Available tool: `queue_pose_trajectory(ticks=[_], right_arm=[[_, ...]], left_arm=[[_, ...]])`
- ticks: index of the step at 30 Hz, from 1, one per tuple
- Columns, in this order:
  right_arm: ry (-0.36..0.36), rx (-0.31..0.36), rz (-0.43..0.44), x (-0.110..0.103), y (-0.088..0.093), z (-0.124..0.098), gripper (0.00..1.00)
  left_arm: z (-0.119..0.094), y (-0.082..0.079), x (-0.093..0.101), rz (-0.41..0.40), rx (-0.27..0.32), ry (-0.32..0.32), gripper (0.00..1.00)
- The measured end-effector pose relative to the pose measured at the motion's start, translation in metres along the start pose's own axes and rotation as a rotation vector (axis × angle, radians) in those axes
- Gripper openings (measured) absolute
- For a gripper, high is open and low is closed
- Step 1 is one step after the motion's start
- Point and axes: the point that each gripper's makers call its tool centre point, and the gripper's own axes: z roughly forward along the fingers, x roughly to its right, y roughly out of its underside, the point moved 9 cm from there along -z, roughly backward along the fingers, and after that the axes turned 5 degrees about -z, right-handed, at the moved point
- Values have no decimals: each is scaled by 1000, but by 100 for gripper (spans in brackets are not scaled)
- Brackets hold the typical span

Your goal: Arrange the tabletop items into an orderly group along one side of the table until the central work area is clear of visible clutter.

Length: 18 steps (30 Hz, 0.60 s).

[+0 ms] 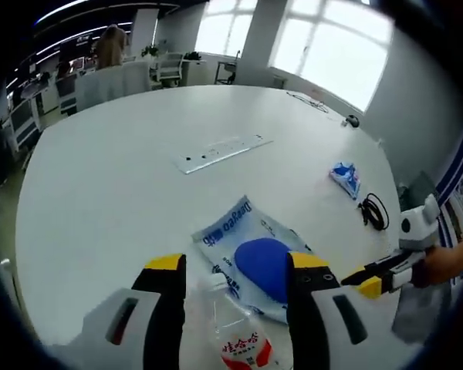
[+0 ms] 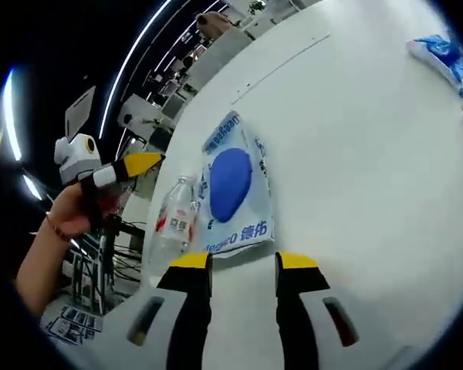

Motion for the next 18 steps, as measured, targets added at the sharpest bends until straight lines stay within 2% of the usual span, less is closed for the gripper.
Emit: queue_pose_trajectory(ticks=[6, 18], right_arm=[[-4, 15, 86, 1, 1, 3, 29], [-7, 45, 173, 4, -2, 7, 23]], left_arm=[[13, -4, -10, 46, -18, 0, 52], [50, -11, -20, 185, -97, 26, 49]])
